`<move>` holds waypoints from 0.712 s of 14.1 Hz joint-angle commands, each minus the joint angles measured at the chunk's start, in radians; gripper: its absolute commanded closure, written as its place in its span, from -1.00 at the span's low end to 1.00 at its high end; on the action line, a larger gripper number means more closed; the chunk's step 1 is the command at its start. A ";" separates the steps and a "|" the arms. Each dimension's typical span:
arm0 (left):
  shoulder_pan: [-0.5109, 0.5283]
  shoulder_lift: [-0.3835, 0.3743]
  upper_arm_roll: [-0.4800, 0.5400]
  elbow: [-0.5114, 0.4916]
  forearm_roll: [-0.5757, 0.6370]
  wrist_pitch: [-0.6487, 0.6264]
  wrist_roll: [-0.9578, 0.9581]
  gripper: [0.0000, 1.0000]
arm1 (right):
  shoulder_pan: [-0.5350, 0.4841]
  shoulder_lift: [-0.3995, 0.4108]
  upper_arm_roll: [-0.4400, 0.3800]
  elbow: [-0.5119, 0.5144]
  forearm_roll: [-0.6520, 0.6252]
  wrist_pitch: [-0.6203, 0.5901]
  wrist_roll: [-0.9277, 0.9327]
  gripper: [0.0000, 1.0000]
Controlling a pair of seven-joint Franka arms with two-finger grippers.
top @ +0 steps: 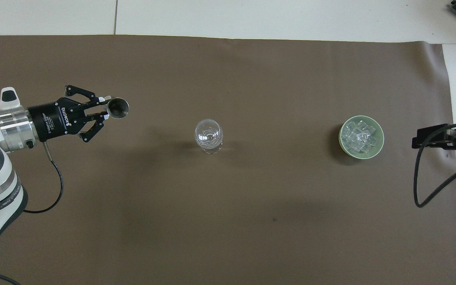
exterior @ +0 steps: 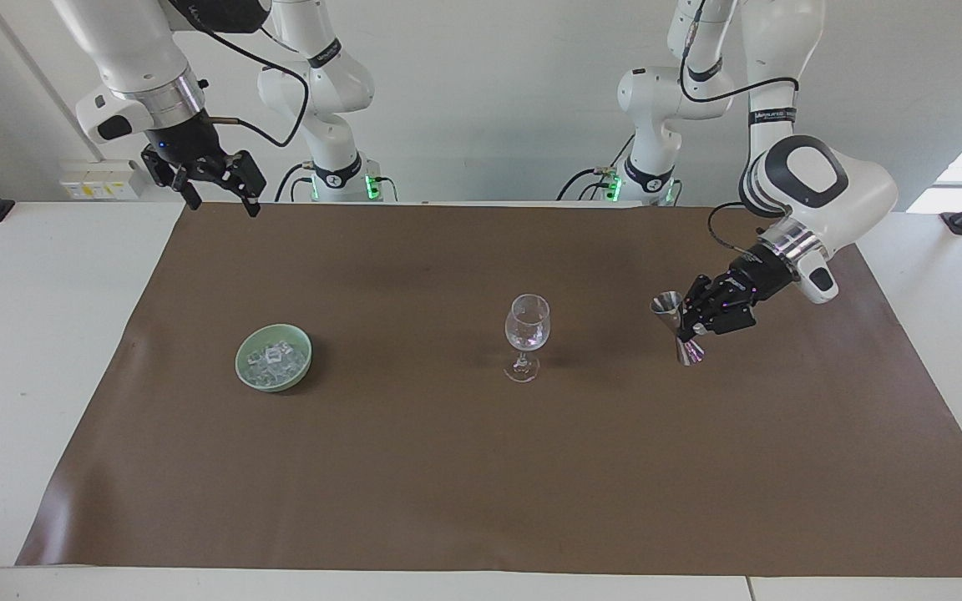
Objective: Pour wine and add ice with both arms
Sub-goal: 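Turn the jigger upright and draw the left gripper back from the glass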
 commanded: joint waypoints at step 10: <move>0.310 0.229 -0.008 0.080 -0.110 -0.291 -0.192 1.00 | 0.028 -0.074 0.006 -0.147 0.012 0.090 -0.029 -1.00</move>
